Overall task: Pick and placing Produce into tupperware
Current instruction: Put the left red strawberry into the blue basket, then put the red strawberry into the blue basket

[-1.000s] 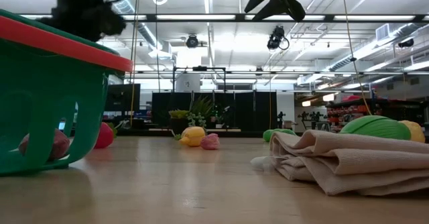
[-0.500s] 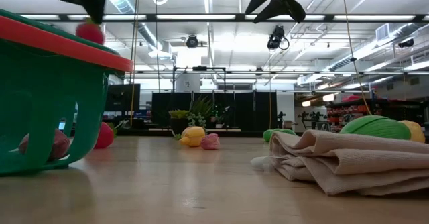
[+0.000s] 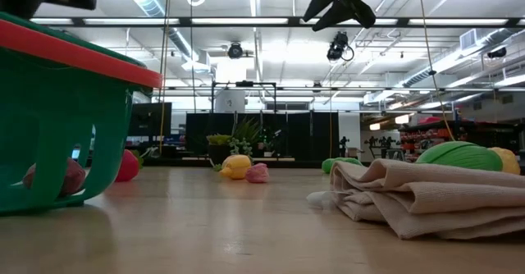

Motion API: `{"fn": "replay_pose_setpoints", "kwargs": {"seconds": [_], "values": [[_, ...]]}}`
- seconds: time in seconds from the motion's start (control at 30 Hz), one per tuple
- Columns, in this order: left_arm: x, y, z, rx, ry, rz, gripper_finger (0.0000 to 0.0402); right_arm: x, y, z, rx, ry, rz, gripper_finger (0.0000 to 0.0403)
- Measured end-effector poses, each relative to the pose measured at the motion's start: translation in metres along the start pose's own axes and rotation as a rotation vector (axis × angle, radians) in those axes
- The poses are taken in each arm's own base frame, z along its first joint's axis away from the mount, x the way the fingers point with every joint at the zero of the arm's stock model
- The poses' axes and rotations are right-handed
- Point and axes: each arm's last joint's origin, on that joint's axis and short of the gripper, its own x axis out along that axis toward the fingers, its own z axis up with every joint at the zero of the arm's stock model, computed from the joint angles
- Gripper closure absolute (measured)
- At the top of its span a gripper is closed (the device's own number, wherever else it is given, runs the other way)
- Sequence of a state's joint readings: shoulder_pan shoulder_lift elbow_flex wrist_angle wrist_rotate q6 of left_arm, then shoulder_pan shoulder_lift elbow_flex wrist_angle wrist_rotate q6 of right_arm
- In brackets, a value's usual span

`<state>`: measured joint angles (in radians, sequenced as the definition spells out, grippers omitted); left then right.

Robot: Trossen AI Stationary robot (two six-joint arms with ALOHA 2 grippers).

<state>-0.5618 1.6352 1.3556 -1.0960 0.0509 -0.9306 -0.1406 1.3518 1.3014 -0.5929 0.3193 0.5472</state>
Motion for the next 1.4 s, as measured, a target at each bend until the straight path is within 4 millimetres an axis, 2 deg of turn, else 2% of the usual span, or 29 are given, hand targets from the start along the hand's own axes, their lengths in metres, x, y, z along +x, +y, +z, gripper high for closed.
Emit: {"fn": "replay_pose_setpoints", "kwargs": {"seconds": [0.17,0.33,0.6,0.93,1.1,1.23,1.4], "values": [[0.03,-0.007,0.005,0.003,0.054,0.07,0.0401,0.0,0.0,0.0,0.036,0.003,0.006,0.0247],[0.052,-0.01,0.013,-0.006,0.065,0.091,0.04,0.0,0.0,0.0,0.062,0.006,0.012,0.0247],[0.07,-0.015,0.018,0.0,0.095,0.079,0.0393,0.0,0.002,-0.001,0.065,0.032,0.052,0.0247],[0.069,-0.014,0.018,-0.016,0.104,0.082,0.0319,-0.004,0.012,-0.007,0.065,0.063,0.108,0.0247],[0.062,-0.01,0.017,-0.017,0.125,0.101,0.0292,-0.007,0.02,-0.012,0.038,0.073,0.133,0.0247],[0.043,-0.008,0.026,-0.025,0.147,0.117,0.0282,-0.008,0.021,-0.014,0.028,0.081,0.135,0.0247],[0.004,-0.004,0.043,0.003,0.119,0.17,0.0286,-0.008,0.02,-0.013,-0.022,0.07,0.127,0.0247]]}}
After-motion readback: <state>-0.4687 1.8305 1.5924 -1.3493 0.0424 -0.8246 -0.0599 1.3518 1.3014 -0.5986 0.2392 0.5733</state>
